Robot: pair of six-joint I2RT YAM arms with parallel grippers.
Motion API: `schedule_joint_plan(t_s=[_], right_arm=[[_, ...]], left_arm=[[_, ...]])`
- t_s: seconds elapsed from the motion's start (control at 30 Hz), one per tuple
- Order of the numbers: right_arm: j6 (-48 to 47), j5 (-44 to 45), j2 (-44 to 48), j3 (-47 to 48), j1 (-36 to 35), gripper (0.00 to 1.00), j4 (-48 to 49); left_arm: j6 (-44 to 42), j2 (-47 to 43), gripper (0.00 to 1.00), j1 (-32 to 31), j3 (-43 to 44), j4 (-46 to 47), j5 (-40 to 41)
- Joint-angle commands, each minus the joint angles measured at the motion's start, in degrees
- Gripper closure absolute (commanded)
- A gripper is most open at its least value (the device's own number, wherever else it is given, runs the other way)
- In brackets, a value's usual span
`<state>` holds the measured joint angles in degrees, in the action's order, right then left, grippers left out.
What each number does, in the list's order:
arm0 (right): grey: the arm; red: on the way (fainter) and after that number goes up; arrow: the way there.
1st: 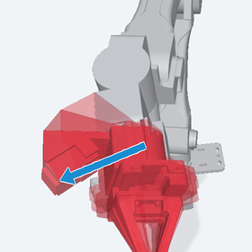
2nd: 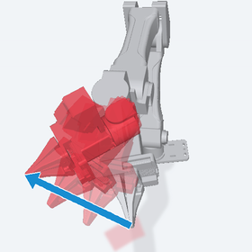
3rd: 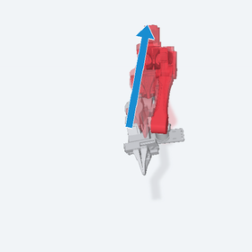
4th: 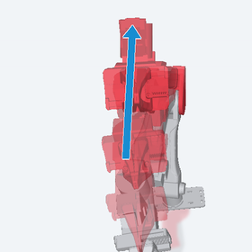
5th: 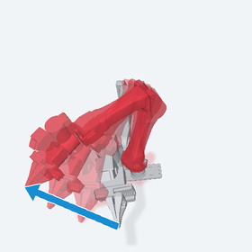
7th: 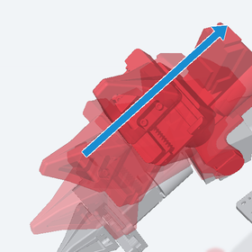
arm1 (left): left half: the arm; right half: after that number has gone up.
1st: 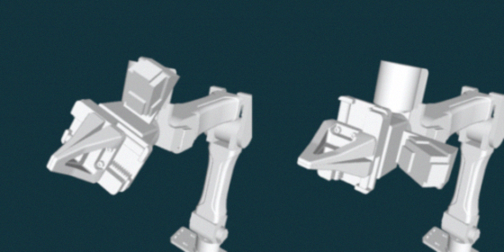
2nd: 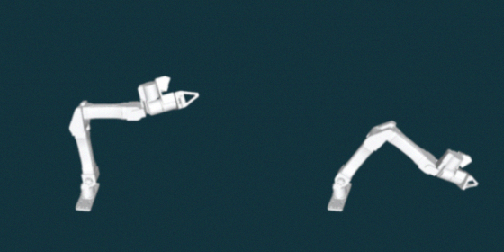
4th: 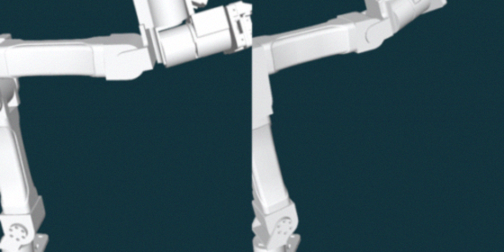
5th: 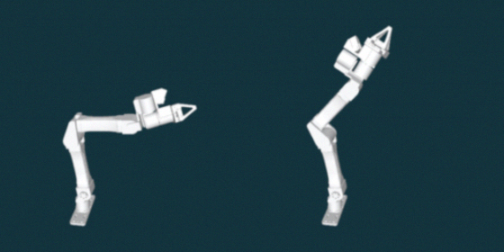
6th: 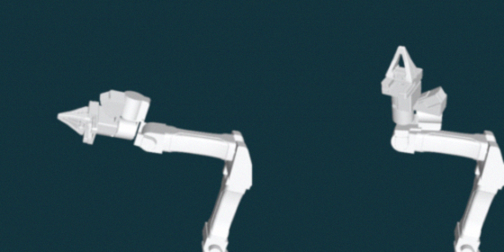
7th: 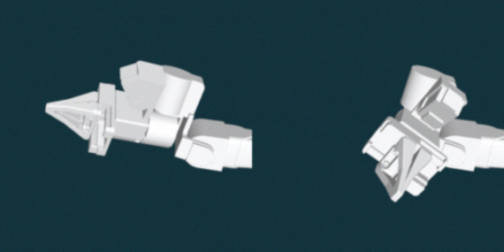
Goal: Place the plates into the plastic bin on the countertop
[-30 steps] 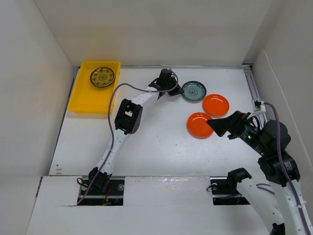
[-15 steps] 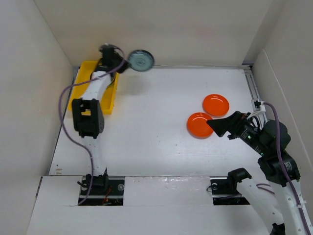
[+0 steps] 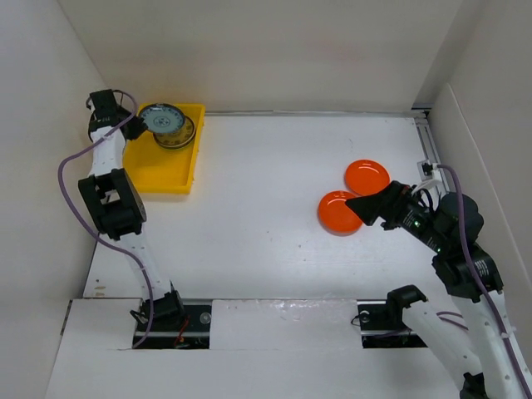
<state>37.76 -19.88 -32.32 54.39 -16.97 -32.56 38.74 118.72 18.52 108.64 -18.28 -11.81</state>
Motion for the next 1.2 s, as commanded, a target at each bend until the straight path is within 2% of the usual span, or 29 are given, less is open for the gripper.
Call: schedule_joint_plan(t_s=[0.0, 0.23, 0.27, 0.3, 0.4, 0.43, 0.6, 0.63, 0.67, 0.7, 0.73, 0.77, 0.8, 0.83, 0.9, 0.93, 0.97, 1.07, 1.17], right_arm=[[-1.2, -0.1, 0.3, 0.5, -0.1, 0.00, 2.9], [-1.2, 0.6, 0.9, 1.1, -0.1, 0.00, 1.7], [-1.2, 0.6, 0.9, 1.1, -0.1, 0.00, 1.7], [-1.2, 0.6, 0.9, 1.1, -0.1, 0.00, 1.7], [-1.2, 1.2, 1.4, 1.6, -0.1, 0.00, 1.2], [-1.2, 1.2, 1.4, 1.6, -0.1, 0.00, 1.2], [-1.2, 1.9, 1.4, 2.6, -0.1, 0.00, 0.7], [-1.2, 1.9, 1.4, 2.7, -0.1, 0.00, 0.7], [-1.2, 3.4, 1.4, 2.7, -0.1, 0.00, 0.7], [-1.8, 4.2, 1.4, 3.3, -0.1, 0.00, 0.1], [-1.8, 5.1, 1.4, 3.3, -0.1, 0.00, 0.1], [-1.8, 5.9, 1.4, 3.9, -0.1, 0.00, 0.1], [-1.8, 6.4, 1.4, 4.4, -0.1, 0.00, 0.1], [-1.8, 6.4, 1.4, 4.4, -0.1, 0.00, 0.1], [-1.8, 7.0, 0.8, 5.7, -0.1, 0.00, 0.1], [-1.8, 7.0, 0.8, 6.6, -0.1, 0.00, 0.1], [-1.8, 7.6, 0.8, 6.6, -0.1, 0.00, 0.1], [-1.8, 8.2, 0.8, 8.2, -0.1, 0.00, -1.3], [-1.8, 8.2, 2.2, 8.7, -0.1, 0.00, -1.9]], left_arm=[[-1.8, 0.9, 1.00, 0.5, 2.6, -0.9, -2.7], [-0.2, 3.4, 1.00, 0.5, 5.9, -0.8, -3.9], [0.4, 3.5, 0.92, 0.5, 5.9, -0.8, -4.6], [0.4, 3.5, 0.50, 0.5, 6.5, -0.8, -5.2], [1.0, 2.3, 0.19, 0.5, 6.5, -0.3, -6.1], [1.0, 1.7, 0.00, -0.1, 6.5, -0.3, -6.1], [1.0, -4.8, 0.00, -1.9, 7.0, -1.8, -7.8], [0.5, -6.8, 0.00, -2.6, 5.5, -1.3, -9.8], [-0.4, -9.1, 0.00, -4.0, 0.1, -0.4, -10.8], [-0.4, -14.2, 0.00, -5.8, -3.1, 1.7, -10.8], [-1.0, -16.7, 0.00, -10.7, -6.6, 2.9, -10.3], [-1.0, -19.2, 0.00, -13.5, -13.8, 4.2, -8.9], [-1.0, -23.7, 0.00, -16.3, -17.5, 5.5, -8.8], [-0.3, -26.2, 0.00, -23.1, -21.7, 10.2, -8.0], [-0.3, -30.2, 0.00, -31.1, -32.9, 15.8, -5.7], [0.4, -32.6, 0.00, -35.3, -36.0, 21.5, -4.5], [0.5, -32.6, 0.00, -43.1, -38.1, 23.7, -3.5], [-0.6, -29.2, 0.00, -54.4, -39.4, 24.9, -0.7], [-1.3, -25.9, 0.00, -59.2, -40.0, 26.4, 2.4]])
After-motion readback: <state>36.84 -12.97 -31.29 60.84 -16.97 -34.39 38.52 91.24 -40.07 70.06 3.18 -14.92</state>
